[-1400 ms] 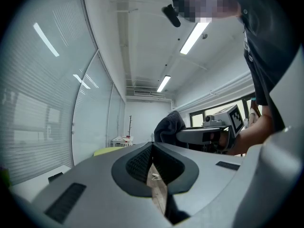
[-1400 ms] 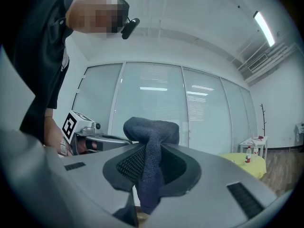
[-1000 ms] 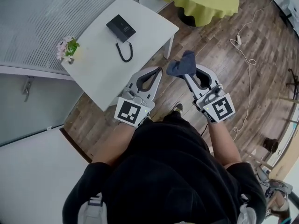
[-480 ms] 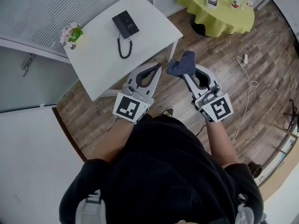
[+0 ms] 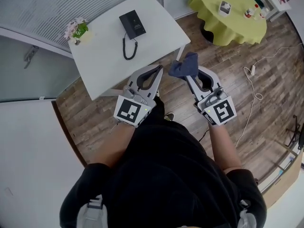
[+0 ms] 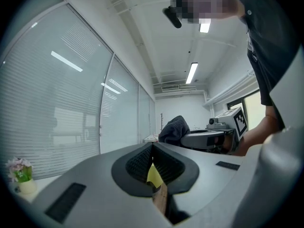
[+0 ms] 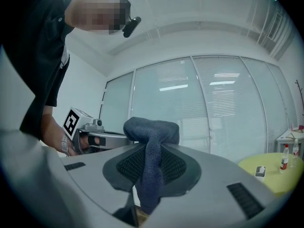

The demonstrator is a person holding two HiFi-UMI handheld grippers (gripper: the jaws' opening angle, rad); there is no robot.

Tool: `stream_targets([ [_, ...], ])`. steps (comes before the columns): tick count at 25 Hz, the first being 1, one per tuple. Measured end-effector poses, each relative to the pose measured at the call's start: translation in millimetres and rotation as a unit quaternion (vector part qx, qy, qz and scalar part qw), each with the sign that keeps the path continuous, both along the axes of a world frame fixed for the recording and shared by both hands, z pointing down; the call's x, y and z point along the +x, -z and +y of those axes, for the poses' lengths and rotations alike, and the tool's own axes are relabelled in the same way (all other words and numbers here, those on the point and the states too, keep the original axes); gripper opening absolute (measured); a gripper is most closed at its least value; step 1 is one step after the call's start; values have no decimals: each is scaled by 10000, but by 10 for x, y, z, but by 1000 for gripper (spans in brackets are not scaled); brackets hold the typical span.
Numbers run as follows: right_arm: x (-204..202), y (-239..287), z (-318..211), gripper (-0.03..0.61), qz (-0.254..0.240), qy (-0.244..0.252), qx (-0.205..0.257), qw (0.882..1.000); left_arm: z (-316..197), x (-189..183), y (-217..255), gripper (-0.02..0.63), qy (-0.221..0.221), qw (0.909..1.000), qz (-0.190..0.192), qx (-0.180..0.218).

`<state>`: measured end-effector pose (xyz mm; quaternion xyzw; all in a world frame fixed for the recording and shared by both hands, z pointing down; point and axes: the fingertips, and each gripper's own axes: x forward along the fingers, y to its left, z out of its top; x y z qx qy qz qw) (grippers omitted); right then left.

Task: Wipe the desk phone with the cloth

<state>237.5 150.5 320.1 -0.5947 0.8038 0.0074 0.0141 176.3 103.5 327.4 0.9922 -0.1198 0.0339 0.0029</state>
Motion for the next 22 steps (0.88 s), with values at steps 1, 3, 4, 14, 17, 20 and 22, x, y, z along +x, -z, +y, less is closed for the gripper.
stream_targets([
  [1, 0, -1, -53, 88, 21, 34, -1, 10000, -52, -8, -8, 9, 41, 10000, 5, -17],
  [3, -9, -4, -187, 87, 60, 110, 13, 9999, -170, -33, -46, 11, 91, 10000, -19, -6],
  [4, -19, -8, -251, 88, 76, 148, 14, 9999, -226, -45, -65, 10, 111, 9999, -21, 11],
  [14, -41, -128, -1123, 88, 193, 514, -188, 9983, -1045, -56, -246, 10, 438, 9990, 5, -102],
  [17, -79, -173, -1455, 87, 208, 643, -229, 9975, -1378, -85, -257, 10, 595, 9981, 67, -115],
  [20, -101, -216, -1782, 87, 250, 772, -299, 9963, -1688, -114, -311, 9, 686, 9976, -45, -112],
  [22, -115, -237, -2002, 88, 270, 830, -334, 9956, -1905, -131, -336, 9, 779, 9968, 36, -154],
])
